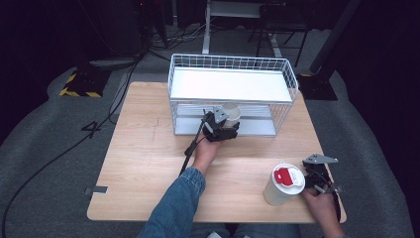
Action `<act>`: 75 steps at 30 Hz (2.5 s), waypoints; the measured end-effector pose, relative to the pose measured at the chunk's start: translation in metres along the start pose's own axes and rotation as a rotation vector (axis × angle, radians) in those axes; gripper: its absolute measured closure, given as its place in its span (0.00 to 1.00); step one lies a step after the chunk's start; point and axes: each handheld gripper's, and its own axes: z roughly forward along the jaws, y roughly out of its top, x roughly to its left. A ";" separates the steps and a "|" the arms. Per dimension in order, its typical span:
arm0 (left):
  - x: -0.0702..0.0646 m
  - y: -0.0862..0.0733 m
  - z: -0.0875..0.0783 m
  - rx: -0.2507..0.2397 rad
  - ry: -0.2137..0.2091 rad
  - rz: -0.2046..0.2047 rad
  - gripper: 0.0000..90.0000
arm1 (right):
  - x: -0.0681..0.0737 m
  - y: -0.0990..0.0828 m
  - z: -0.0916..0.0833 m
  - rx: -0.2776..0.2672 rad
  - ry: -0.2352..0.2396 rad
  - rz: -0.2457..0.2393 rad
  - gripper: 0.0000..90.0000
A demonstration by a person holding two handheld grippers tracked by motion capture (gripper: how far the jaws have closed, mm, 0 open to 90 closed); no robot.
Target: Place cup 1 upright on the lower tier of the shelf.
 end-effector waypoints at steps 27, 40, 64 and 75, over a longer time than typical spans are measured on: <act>0.021 -0.002 0.040 0.001 0.063 -0.026 0.24 | 0.000 0.000 0.000 0.000 0.000 -0.001 0.01; 0.024 -0.002 0.050 0.022 0.064 -0.036 0.24 | 0.000 0.000 0.000 0.000 -0.002 0.000 0.01; 0.028 -0.006 0.050 0.060 0.048 -0.020 0.17 | 0.000 0.000 0.000 0.000 -0.002 0.000 0.01; 0.023 0.004 0.034 0.041 0.036 -0.053 0.03 | 0.000 0.000 0.000 0.000 -0.002 0.000 0.01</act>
